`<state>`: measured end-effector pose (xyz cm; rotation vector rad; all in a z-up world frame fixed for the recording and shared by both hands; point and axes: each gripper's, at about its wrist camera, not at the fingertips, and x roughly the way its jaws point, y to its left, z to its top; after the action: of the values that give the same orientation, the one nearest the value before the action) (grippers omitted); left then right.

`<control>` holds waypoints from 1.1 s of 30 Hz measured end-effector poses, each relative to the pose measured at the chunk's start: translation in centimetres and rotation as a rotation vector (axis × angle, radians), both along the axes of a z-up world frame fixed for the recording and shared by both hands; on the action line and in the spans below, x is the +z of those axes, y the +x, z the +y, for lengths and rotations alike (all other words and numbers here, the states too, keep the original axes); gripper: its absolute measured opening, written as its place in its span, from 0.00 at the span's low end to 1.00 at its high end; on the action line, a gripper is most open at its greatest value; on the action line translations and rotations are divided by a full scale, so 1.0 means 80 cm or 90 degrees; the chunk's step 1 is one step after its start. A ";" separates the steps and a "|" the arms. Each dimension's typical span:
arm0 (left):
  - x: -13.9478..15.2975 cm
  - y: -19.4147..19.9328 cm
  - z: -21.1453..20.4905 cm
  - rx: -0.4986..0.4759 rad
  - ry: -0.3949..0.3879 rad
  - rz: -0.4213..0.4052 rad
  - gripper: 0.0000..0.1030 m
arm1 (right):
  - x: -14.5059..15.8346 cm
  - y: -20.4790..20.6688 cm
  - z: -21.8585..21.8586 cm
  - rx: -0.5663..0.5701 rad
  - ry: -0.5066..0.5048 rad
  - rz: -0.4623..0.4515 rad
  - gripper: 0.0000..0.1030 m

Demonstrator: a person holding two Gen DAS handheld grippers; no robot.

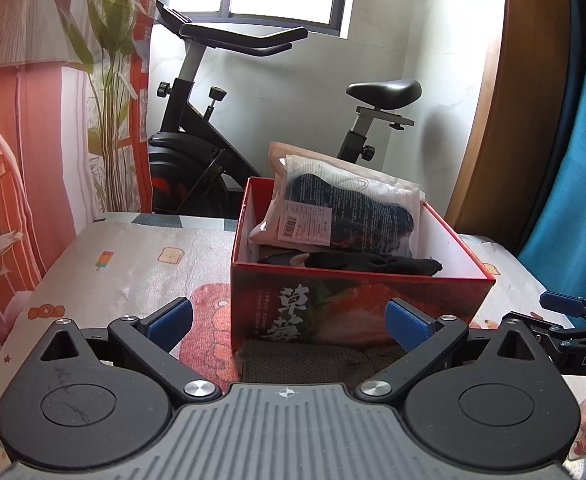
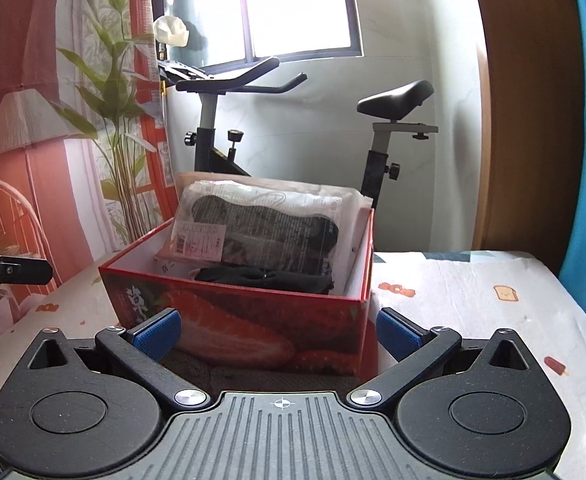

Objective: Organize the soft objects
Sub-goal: 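Withdraw both grippers from the box back toward the grey mesh towel, then move both grippers down to the grey mesh towel roll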

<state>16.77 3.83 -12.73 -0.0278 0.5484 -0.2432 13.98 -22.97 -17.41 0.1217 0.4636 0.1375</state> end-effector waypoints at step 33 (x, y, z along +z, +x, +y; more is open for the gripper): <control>-0.083 -0.079 0.015 0.054 0.021 0.013 1.00 | -0.092 -0.062 0.017 -0.001 -0.049 0.052 1.00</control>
<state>10.42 4.99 -19.39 -0.0212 0.5702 -0.1505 8.98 -21.63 -24.78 0.0531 0.5499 0.1128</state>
